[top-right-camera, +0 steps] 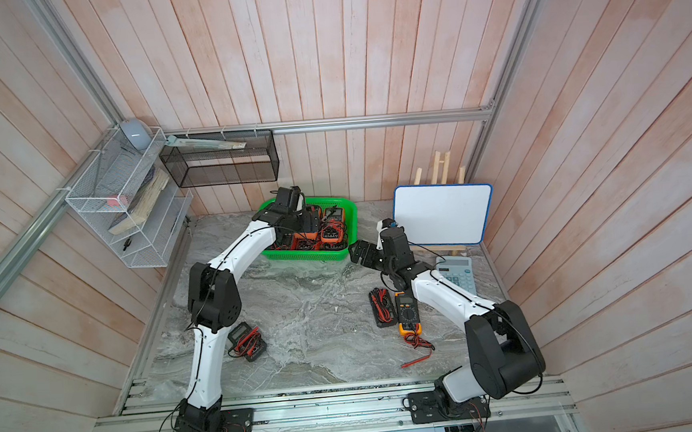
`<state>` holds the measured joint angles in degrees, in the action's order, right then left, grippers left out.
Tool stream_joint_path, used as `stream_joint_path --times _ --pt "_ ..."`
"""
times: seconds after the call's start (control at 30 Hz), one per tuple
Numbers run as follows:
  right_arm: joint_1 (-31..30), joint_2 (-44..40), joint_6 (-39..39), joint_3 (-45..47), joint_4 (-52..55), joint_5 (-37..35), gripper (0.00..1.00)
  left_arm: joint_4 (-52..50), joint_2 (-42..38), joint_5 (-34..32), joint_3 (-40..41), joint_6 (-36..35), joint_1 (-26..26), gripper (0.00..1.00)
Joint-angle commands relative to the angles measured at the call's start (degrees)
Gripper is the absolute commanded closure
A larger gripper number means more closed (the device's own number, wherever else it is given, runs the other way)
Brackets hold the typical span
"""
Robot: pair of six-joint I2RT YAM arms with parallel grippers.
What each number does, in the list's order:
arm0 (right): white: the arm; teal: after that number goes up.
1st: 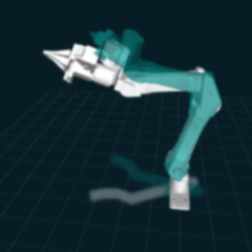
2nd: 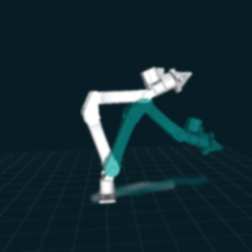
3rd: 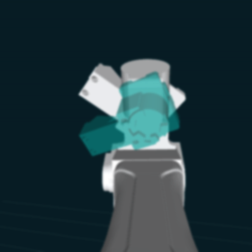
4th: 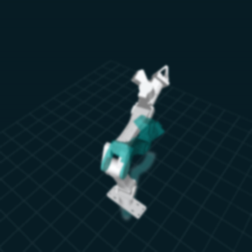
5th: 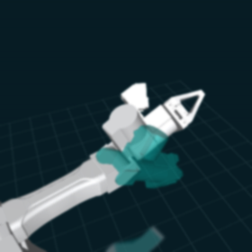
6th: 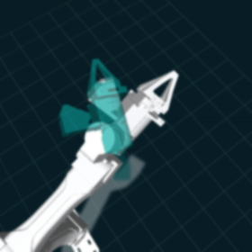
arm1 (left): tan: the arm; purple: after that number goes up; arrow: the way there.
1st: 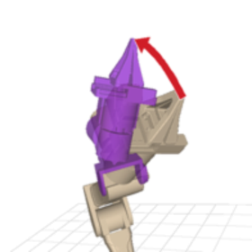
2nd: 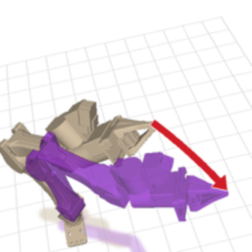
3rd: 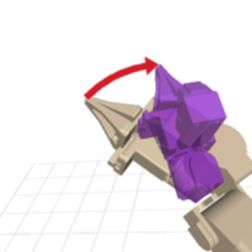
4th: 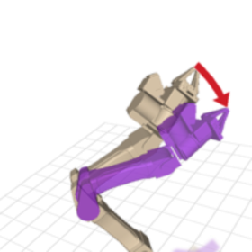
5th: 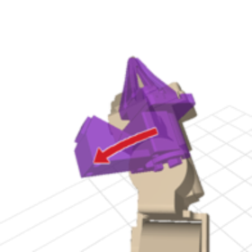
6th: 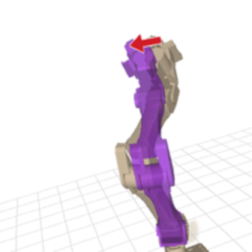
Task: Put the multimeter into the basket
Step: Place the multimeter in the basket.
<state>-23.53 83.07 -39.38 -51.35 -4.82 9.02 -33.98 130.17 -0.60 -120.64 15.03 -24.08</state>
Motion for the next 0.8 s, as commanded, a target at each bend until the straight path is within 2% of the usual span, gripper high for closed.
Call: stream_joint_path --times 0.0,0.2,0.43,0.6,0.77 --pt "0.1 -1.3 0.1 0.8 1.1 -1.1 0.02 1.3 -6.3 0.9 1.5 0.3 -0.2 0.0" --pt "-0.6 -1.6 0.1 1.0 0.2 -0.8 0.02 4.0 -14.3 -0.1 10.3 2.7 -0.2 0.0" --pt "-3.2 -1.8 2.7 -0.1 -0.3 -0.1 0.02 5.8 -26.6 -6.6 27.2 8.2 -0.2 0.0" --pt "-5.8 -1.4 4.1 -0.9 -1.2 0.5 0.02 4.9 -35.0 -8.4 40.3 16.2 0.0 0.0" --pt "-8.6 -0.2 4.8 -1.3 -2.6 0.9 0.02 1.2 -43.8 -9.1 52.1 27.6 0.1 0.0"
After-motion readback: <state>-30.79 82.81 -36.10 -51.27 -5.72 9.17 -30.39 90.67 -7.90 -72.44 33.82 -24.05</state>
